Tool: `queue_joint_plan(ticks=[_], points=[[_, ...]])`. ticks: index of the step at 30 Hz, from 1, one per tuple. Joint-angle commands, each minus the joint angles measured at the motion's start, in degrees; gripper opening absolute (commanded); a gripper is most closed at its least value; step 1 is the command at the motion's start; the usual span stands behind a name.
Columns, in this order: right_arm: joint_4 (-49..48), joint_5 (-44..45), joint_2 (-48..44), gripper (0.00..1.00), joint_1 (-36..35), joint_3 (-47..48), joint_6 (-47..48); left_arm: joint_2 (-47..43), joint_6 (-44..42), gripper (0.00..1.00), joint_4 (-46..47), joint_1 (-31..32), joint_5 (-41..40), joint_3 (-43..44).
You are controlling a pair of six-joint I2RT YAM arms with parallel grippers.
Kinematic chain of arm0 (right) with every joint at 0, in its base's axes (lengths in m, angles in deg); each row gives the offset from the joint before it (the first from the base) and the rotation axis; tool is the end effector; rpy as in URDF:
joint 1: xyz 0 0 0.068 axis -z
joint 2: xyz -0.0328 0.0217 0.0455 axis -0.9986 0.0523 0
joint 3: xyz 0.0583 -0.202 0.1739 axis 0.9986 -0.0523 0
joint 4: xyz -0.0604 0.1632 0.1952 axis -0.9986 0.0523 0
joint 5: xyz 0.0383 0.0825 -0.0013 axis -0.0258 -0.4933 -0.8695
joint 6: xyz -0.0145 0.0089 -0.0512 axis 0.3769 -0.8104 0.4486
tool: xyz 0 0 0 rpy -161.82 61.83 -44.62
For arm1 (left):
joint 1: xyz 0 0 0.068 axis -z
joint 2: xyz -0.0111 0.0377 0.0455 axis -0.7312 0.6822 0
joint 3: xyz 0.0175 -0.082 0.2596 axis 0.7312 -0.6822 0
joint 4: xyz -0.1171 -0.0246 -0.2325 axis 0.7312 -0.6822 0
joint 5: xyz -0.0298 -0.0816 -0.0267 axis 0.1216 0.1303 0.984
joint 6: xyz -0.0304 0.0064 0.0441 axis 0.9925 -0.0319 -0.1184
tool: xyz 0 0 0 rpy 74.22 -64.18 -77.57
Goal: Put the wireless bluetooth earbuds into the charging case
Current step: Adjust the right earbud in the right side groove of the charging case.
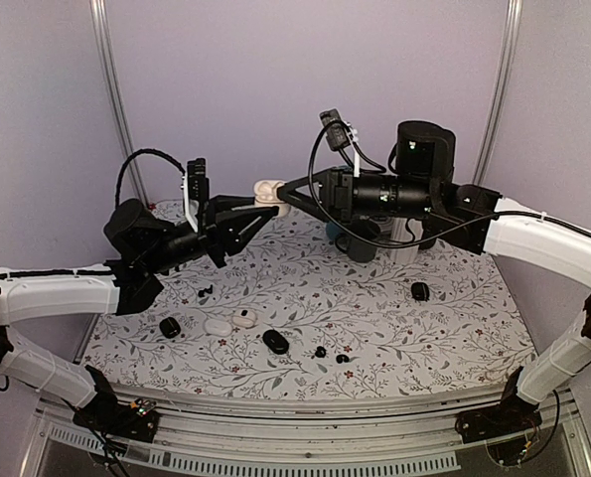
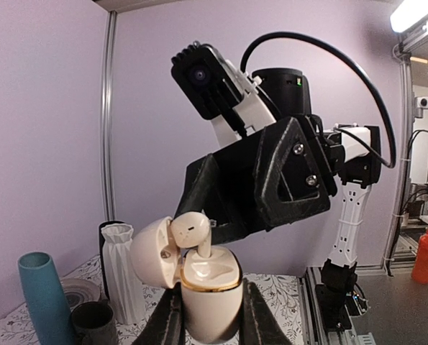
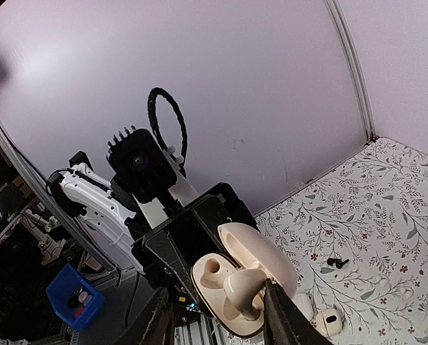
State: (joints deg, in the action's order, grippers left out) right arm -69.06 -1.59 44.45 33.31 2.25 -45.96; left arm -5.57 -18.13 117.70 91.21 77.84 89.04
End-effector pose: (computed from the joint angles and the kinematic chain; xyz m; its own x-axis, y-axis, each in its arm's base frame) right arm 0.1976 0.2957 0.4090 -0.4122 0.0326 -0.9105 -0.8947 0.1745 0.4112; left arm 0.1913 -0.2105 0.3277 0.0257 -0.3302 -0.9436 0.9716 0.2303 -0.0541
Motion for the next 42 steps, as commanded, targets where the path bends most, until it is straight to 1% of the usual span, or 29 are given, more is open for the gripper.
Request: queue_joint_plan(ticks=[1,7,12,14,21,29,38,42], points=[[1.52,-1.48,1.18,0.42,0.14,2.29,0.84,0.47,0.32,0.0,-0.19,-0.07,1.55,2.03],[2.12,-2.78,1.19,0.43,0.12,2.8,2.4,0.82,0.53,0.0,-1.2,-0.12,1.9,2.64],[2.69,-5.51,1.67,0.44,0.14,3.58,3.99,1.66,1.1,0.0,-3.3,-0.36,3.04,4.21],[3.35,-6.1,1.79,0.45,0.15,3.87,4.84,1.95,1.45,0.0,-3.64,-0.43,3.41,4.57],[6.59,-5.27,2.34,0.47,0.12,5.4,7.2,1.85,2.74,0.0,-3.75,-0.98,4.47,5.09],[7.23,-0.07,0.06,0.51,0.1,5.06,8.36,1.8,2.96,0.0,-3.5,-1.19,5.76,4.96],[6.65,10.77,-3.84,0.5,0.12,3.58,6.02,1.23,2.35,0.0,-3.48,-1.26,5.07,4.08],[7.32,13.33,-4.67,0.49,0.15,2.81,6.2,1.23,2.39,0.0,-3.48,-1.27,4.98,4.08]])
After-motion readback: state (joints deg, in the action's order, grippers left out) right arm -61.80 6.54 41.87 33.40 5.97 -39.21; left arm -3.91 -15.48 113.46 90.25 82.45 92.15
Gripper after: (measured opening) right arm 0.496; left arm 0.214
